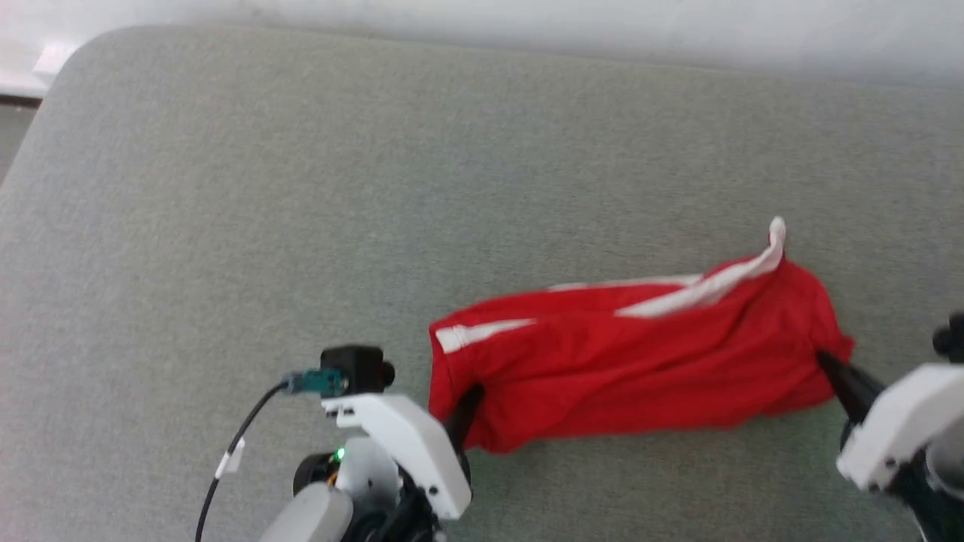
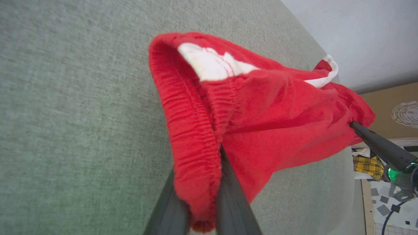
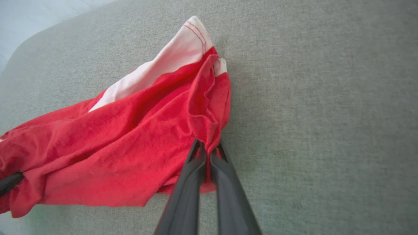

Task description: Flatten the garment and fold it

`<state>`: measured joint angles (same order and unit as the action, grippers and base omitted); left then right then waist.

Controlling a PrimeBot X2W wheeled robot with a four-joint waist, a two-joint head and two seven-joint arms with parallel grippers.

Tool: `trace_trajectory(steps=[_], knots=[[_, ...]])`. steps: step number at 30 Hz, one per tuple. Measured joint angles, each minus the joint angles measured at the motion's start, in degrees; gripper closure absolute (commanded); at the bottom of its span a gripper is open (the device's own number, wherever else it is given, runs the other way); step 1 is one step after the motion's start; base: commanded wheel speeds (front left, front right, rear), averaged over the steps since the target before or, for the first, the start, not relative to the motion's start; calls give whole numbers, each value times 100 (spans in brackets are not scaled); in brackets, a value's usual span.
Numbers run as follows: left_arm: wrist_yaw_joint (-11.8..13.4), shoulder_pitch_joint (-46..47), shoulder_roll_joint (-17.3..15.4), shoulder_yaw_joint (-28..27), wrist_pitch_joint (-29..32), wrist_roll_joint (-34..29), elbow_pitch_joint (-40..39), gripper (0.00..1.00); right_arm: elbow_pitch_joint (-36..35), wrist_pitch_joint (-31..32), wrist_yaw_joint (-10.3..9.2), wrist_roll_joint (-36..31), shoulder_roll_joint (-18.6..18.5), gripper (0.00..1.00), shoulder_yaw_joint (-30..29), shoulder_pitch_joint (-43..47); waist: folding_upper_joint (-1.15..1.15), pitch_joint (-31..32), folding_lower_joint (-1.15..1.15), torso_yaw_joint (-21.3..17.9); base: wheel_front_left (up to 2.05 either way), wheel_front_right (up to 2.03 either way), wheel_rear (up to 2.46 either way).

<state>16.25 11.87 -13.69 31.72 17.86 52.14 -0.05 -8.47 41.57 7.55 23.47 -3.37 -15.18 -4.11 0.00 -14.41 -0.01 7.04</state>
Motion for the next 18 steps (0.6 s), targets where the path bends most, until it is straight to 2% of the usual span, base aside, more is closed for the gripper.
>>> trace_trajectory(steps=[3, 8, 11, 16, 17, 18], knots=[[22, -296, -120, 11, 62, 86, -182, 100, -287, -80, 0, 168, 38, 100, -58, 585, 0, 122, 0, -156, 0, 0, 0], [129, -652, -327, 38, -7, 1, -327, 100, -348, -416, 0, 724, 42, 100, 64, 1380, 0, 307, 0, -419, 0, 0, 0], [162, -800, -443, 78, -56, -87, -323, 93, -281, -655, 0, 923, 54, 100, 161, 1647, 0, 413, 0, -559, 0, 0, 0], [196, -916, -405, 109, -131, -98, -255, 90, -25, -995, 0, 978, 54, 100, 289, 1733, 0, 564, 1, -747, 0, 0, 0], [196, -917, -386, 104, -149, -96, -218, 87, 35, -1046, 0, 967, 55, 100, 308, 1733, 0, 588, 1, -773, 0, 0, 0], [196, -917, -361, 96, -193, -96, -175, 78, 96, -1089, 0, 945, 55, 93, 326, 1729, 0, 609, 1, -794, 0, 0, 0]])
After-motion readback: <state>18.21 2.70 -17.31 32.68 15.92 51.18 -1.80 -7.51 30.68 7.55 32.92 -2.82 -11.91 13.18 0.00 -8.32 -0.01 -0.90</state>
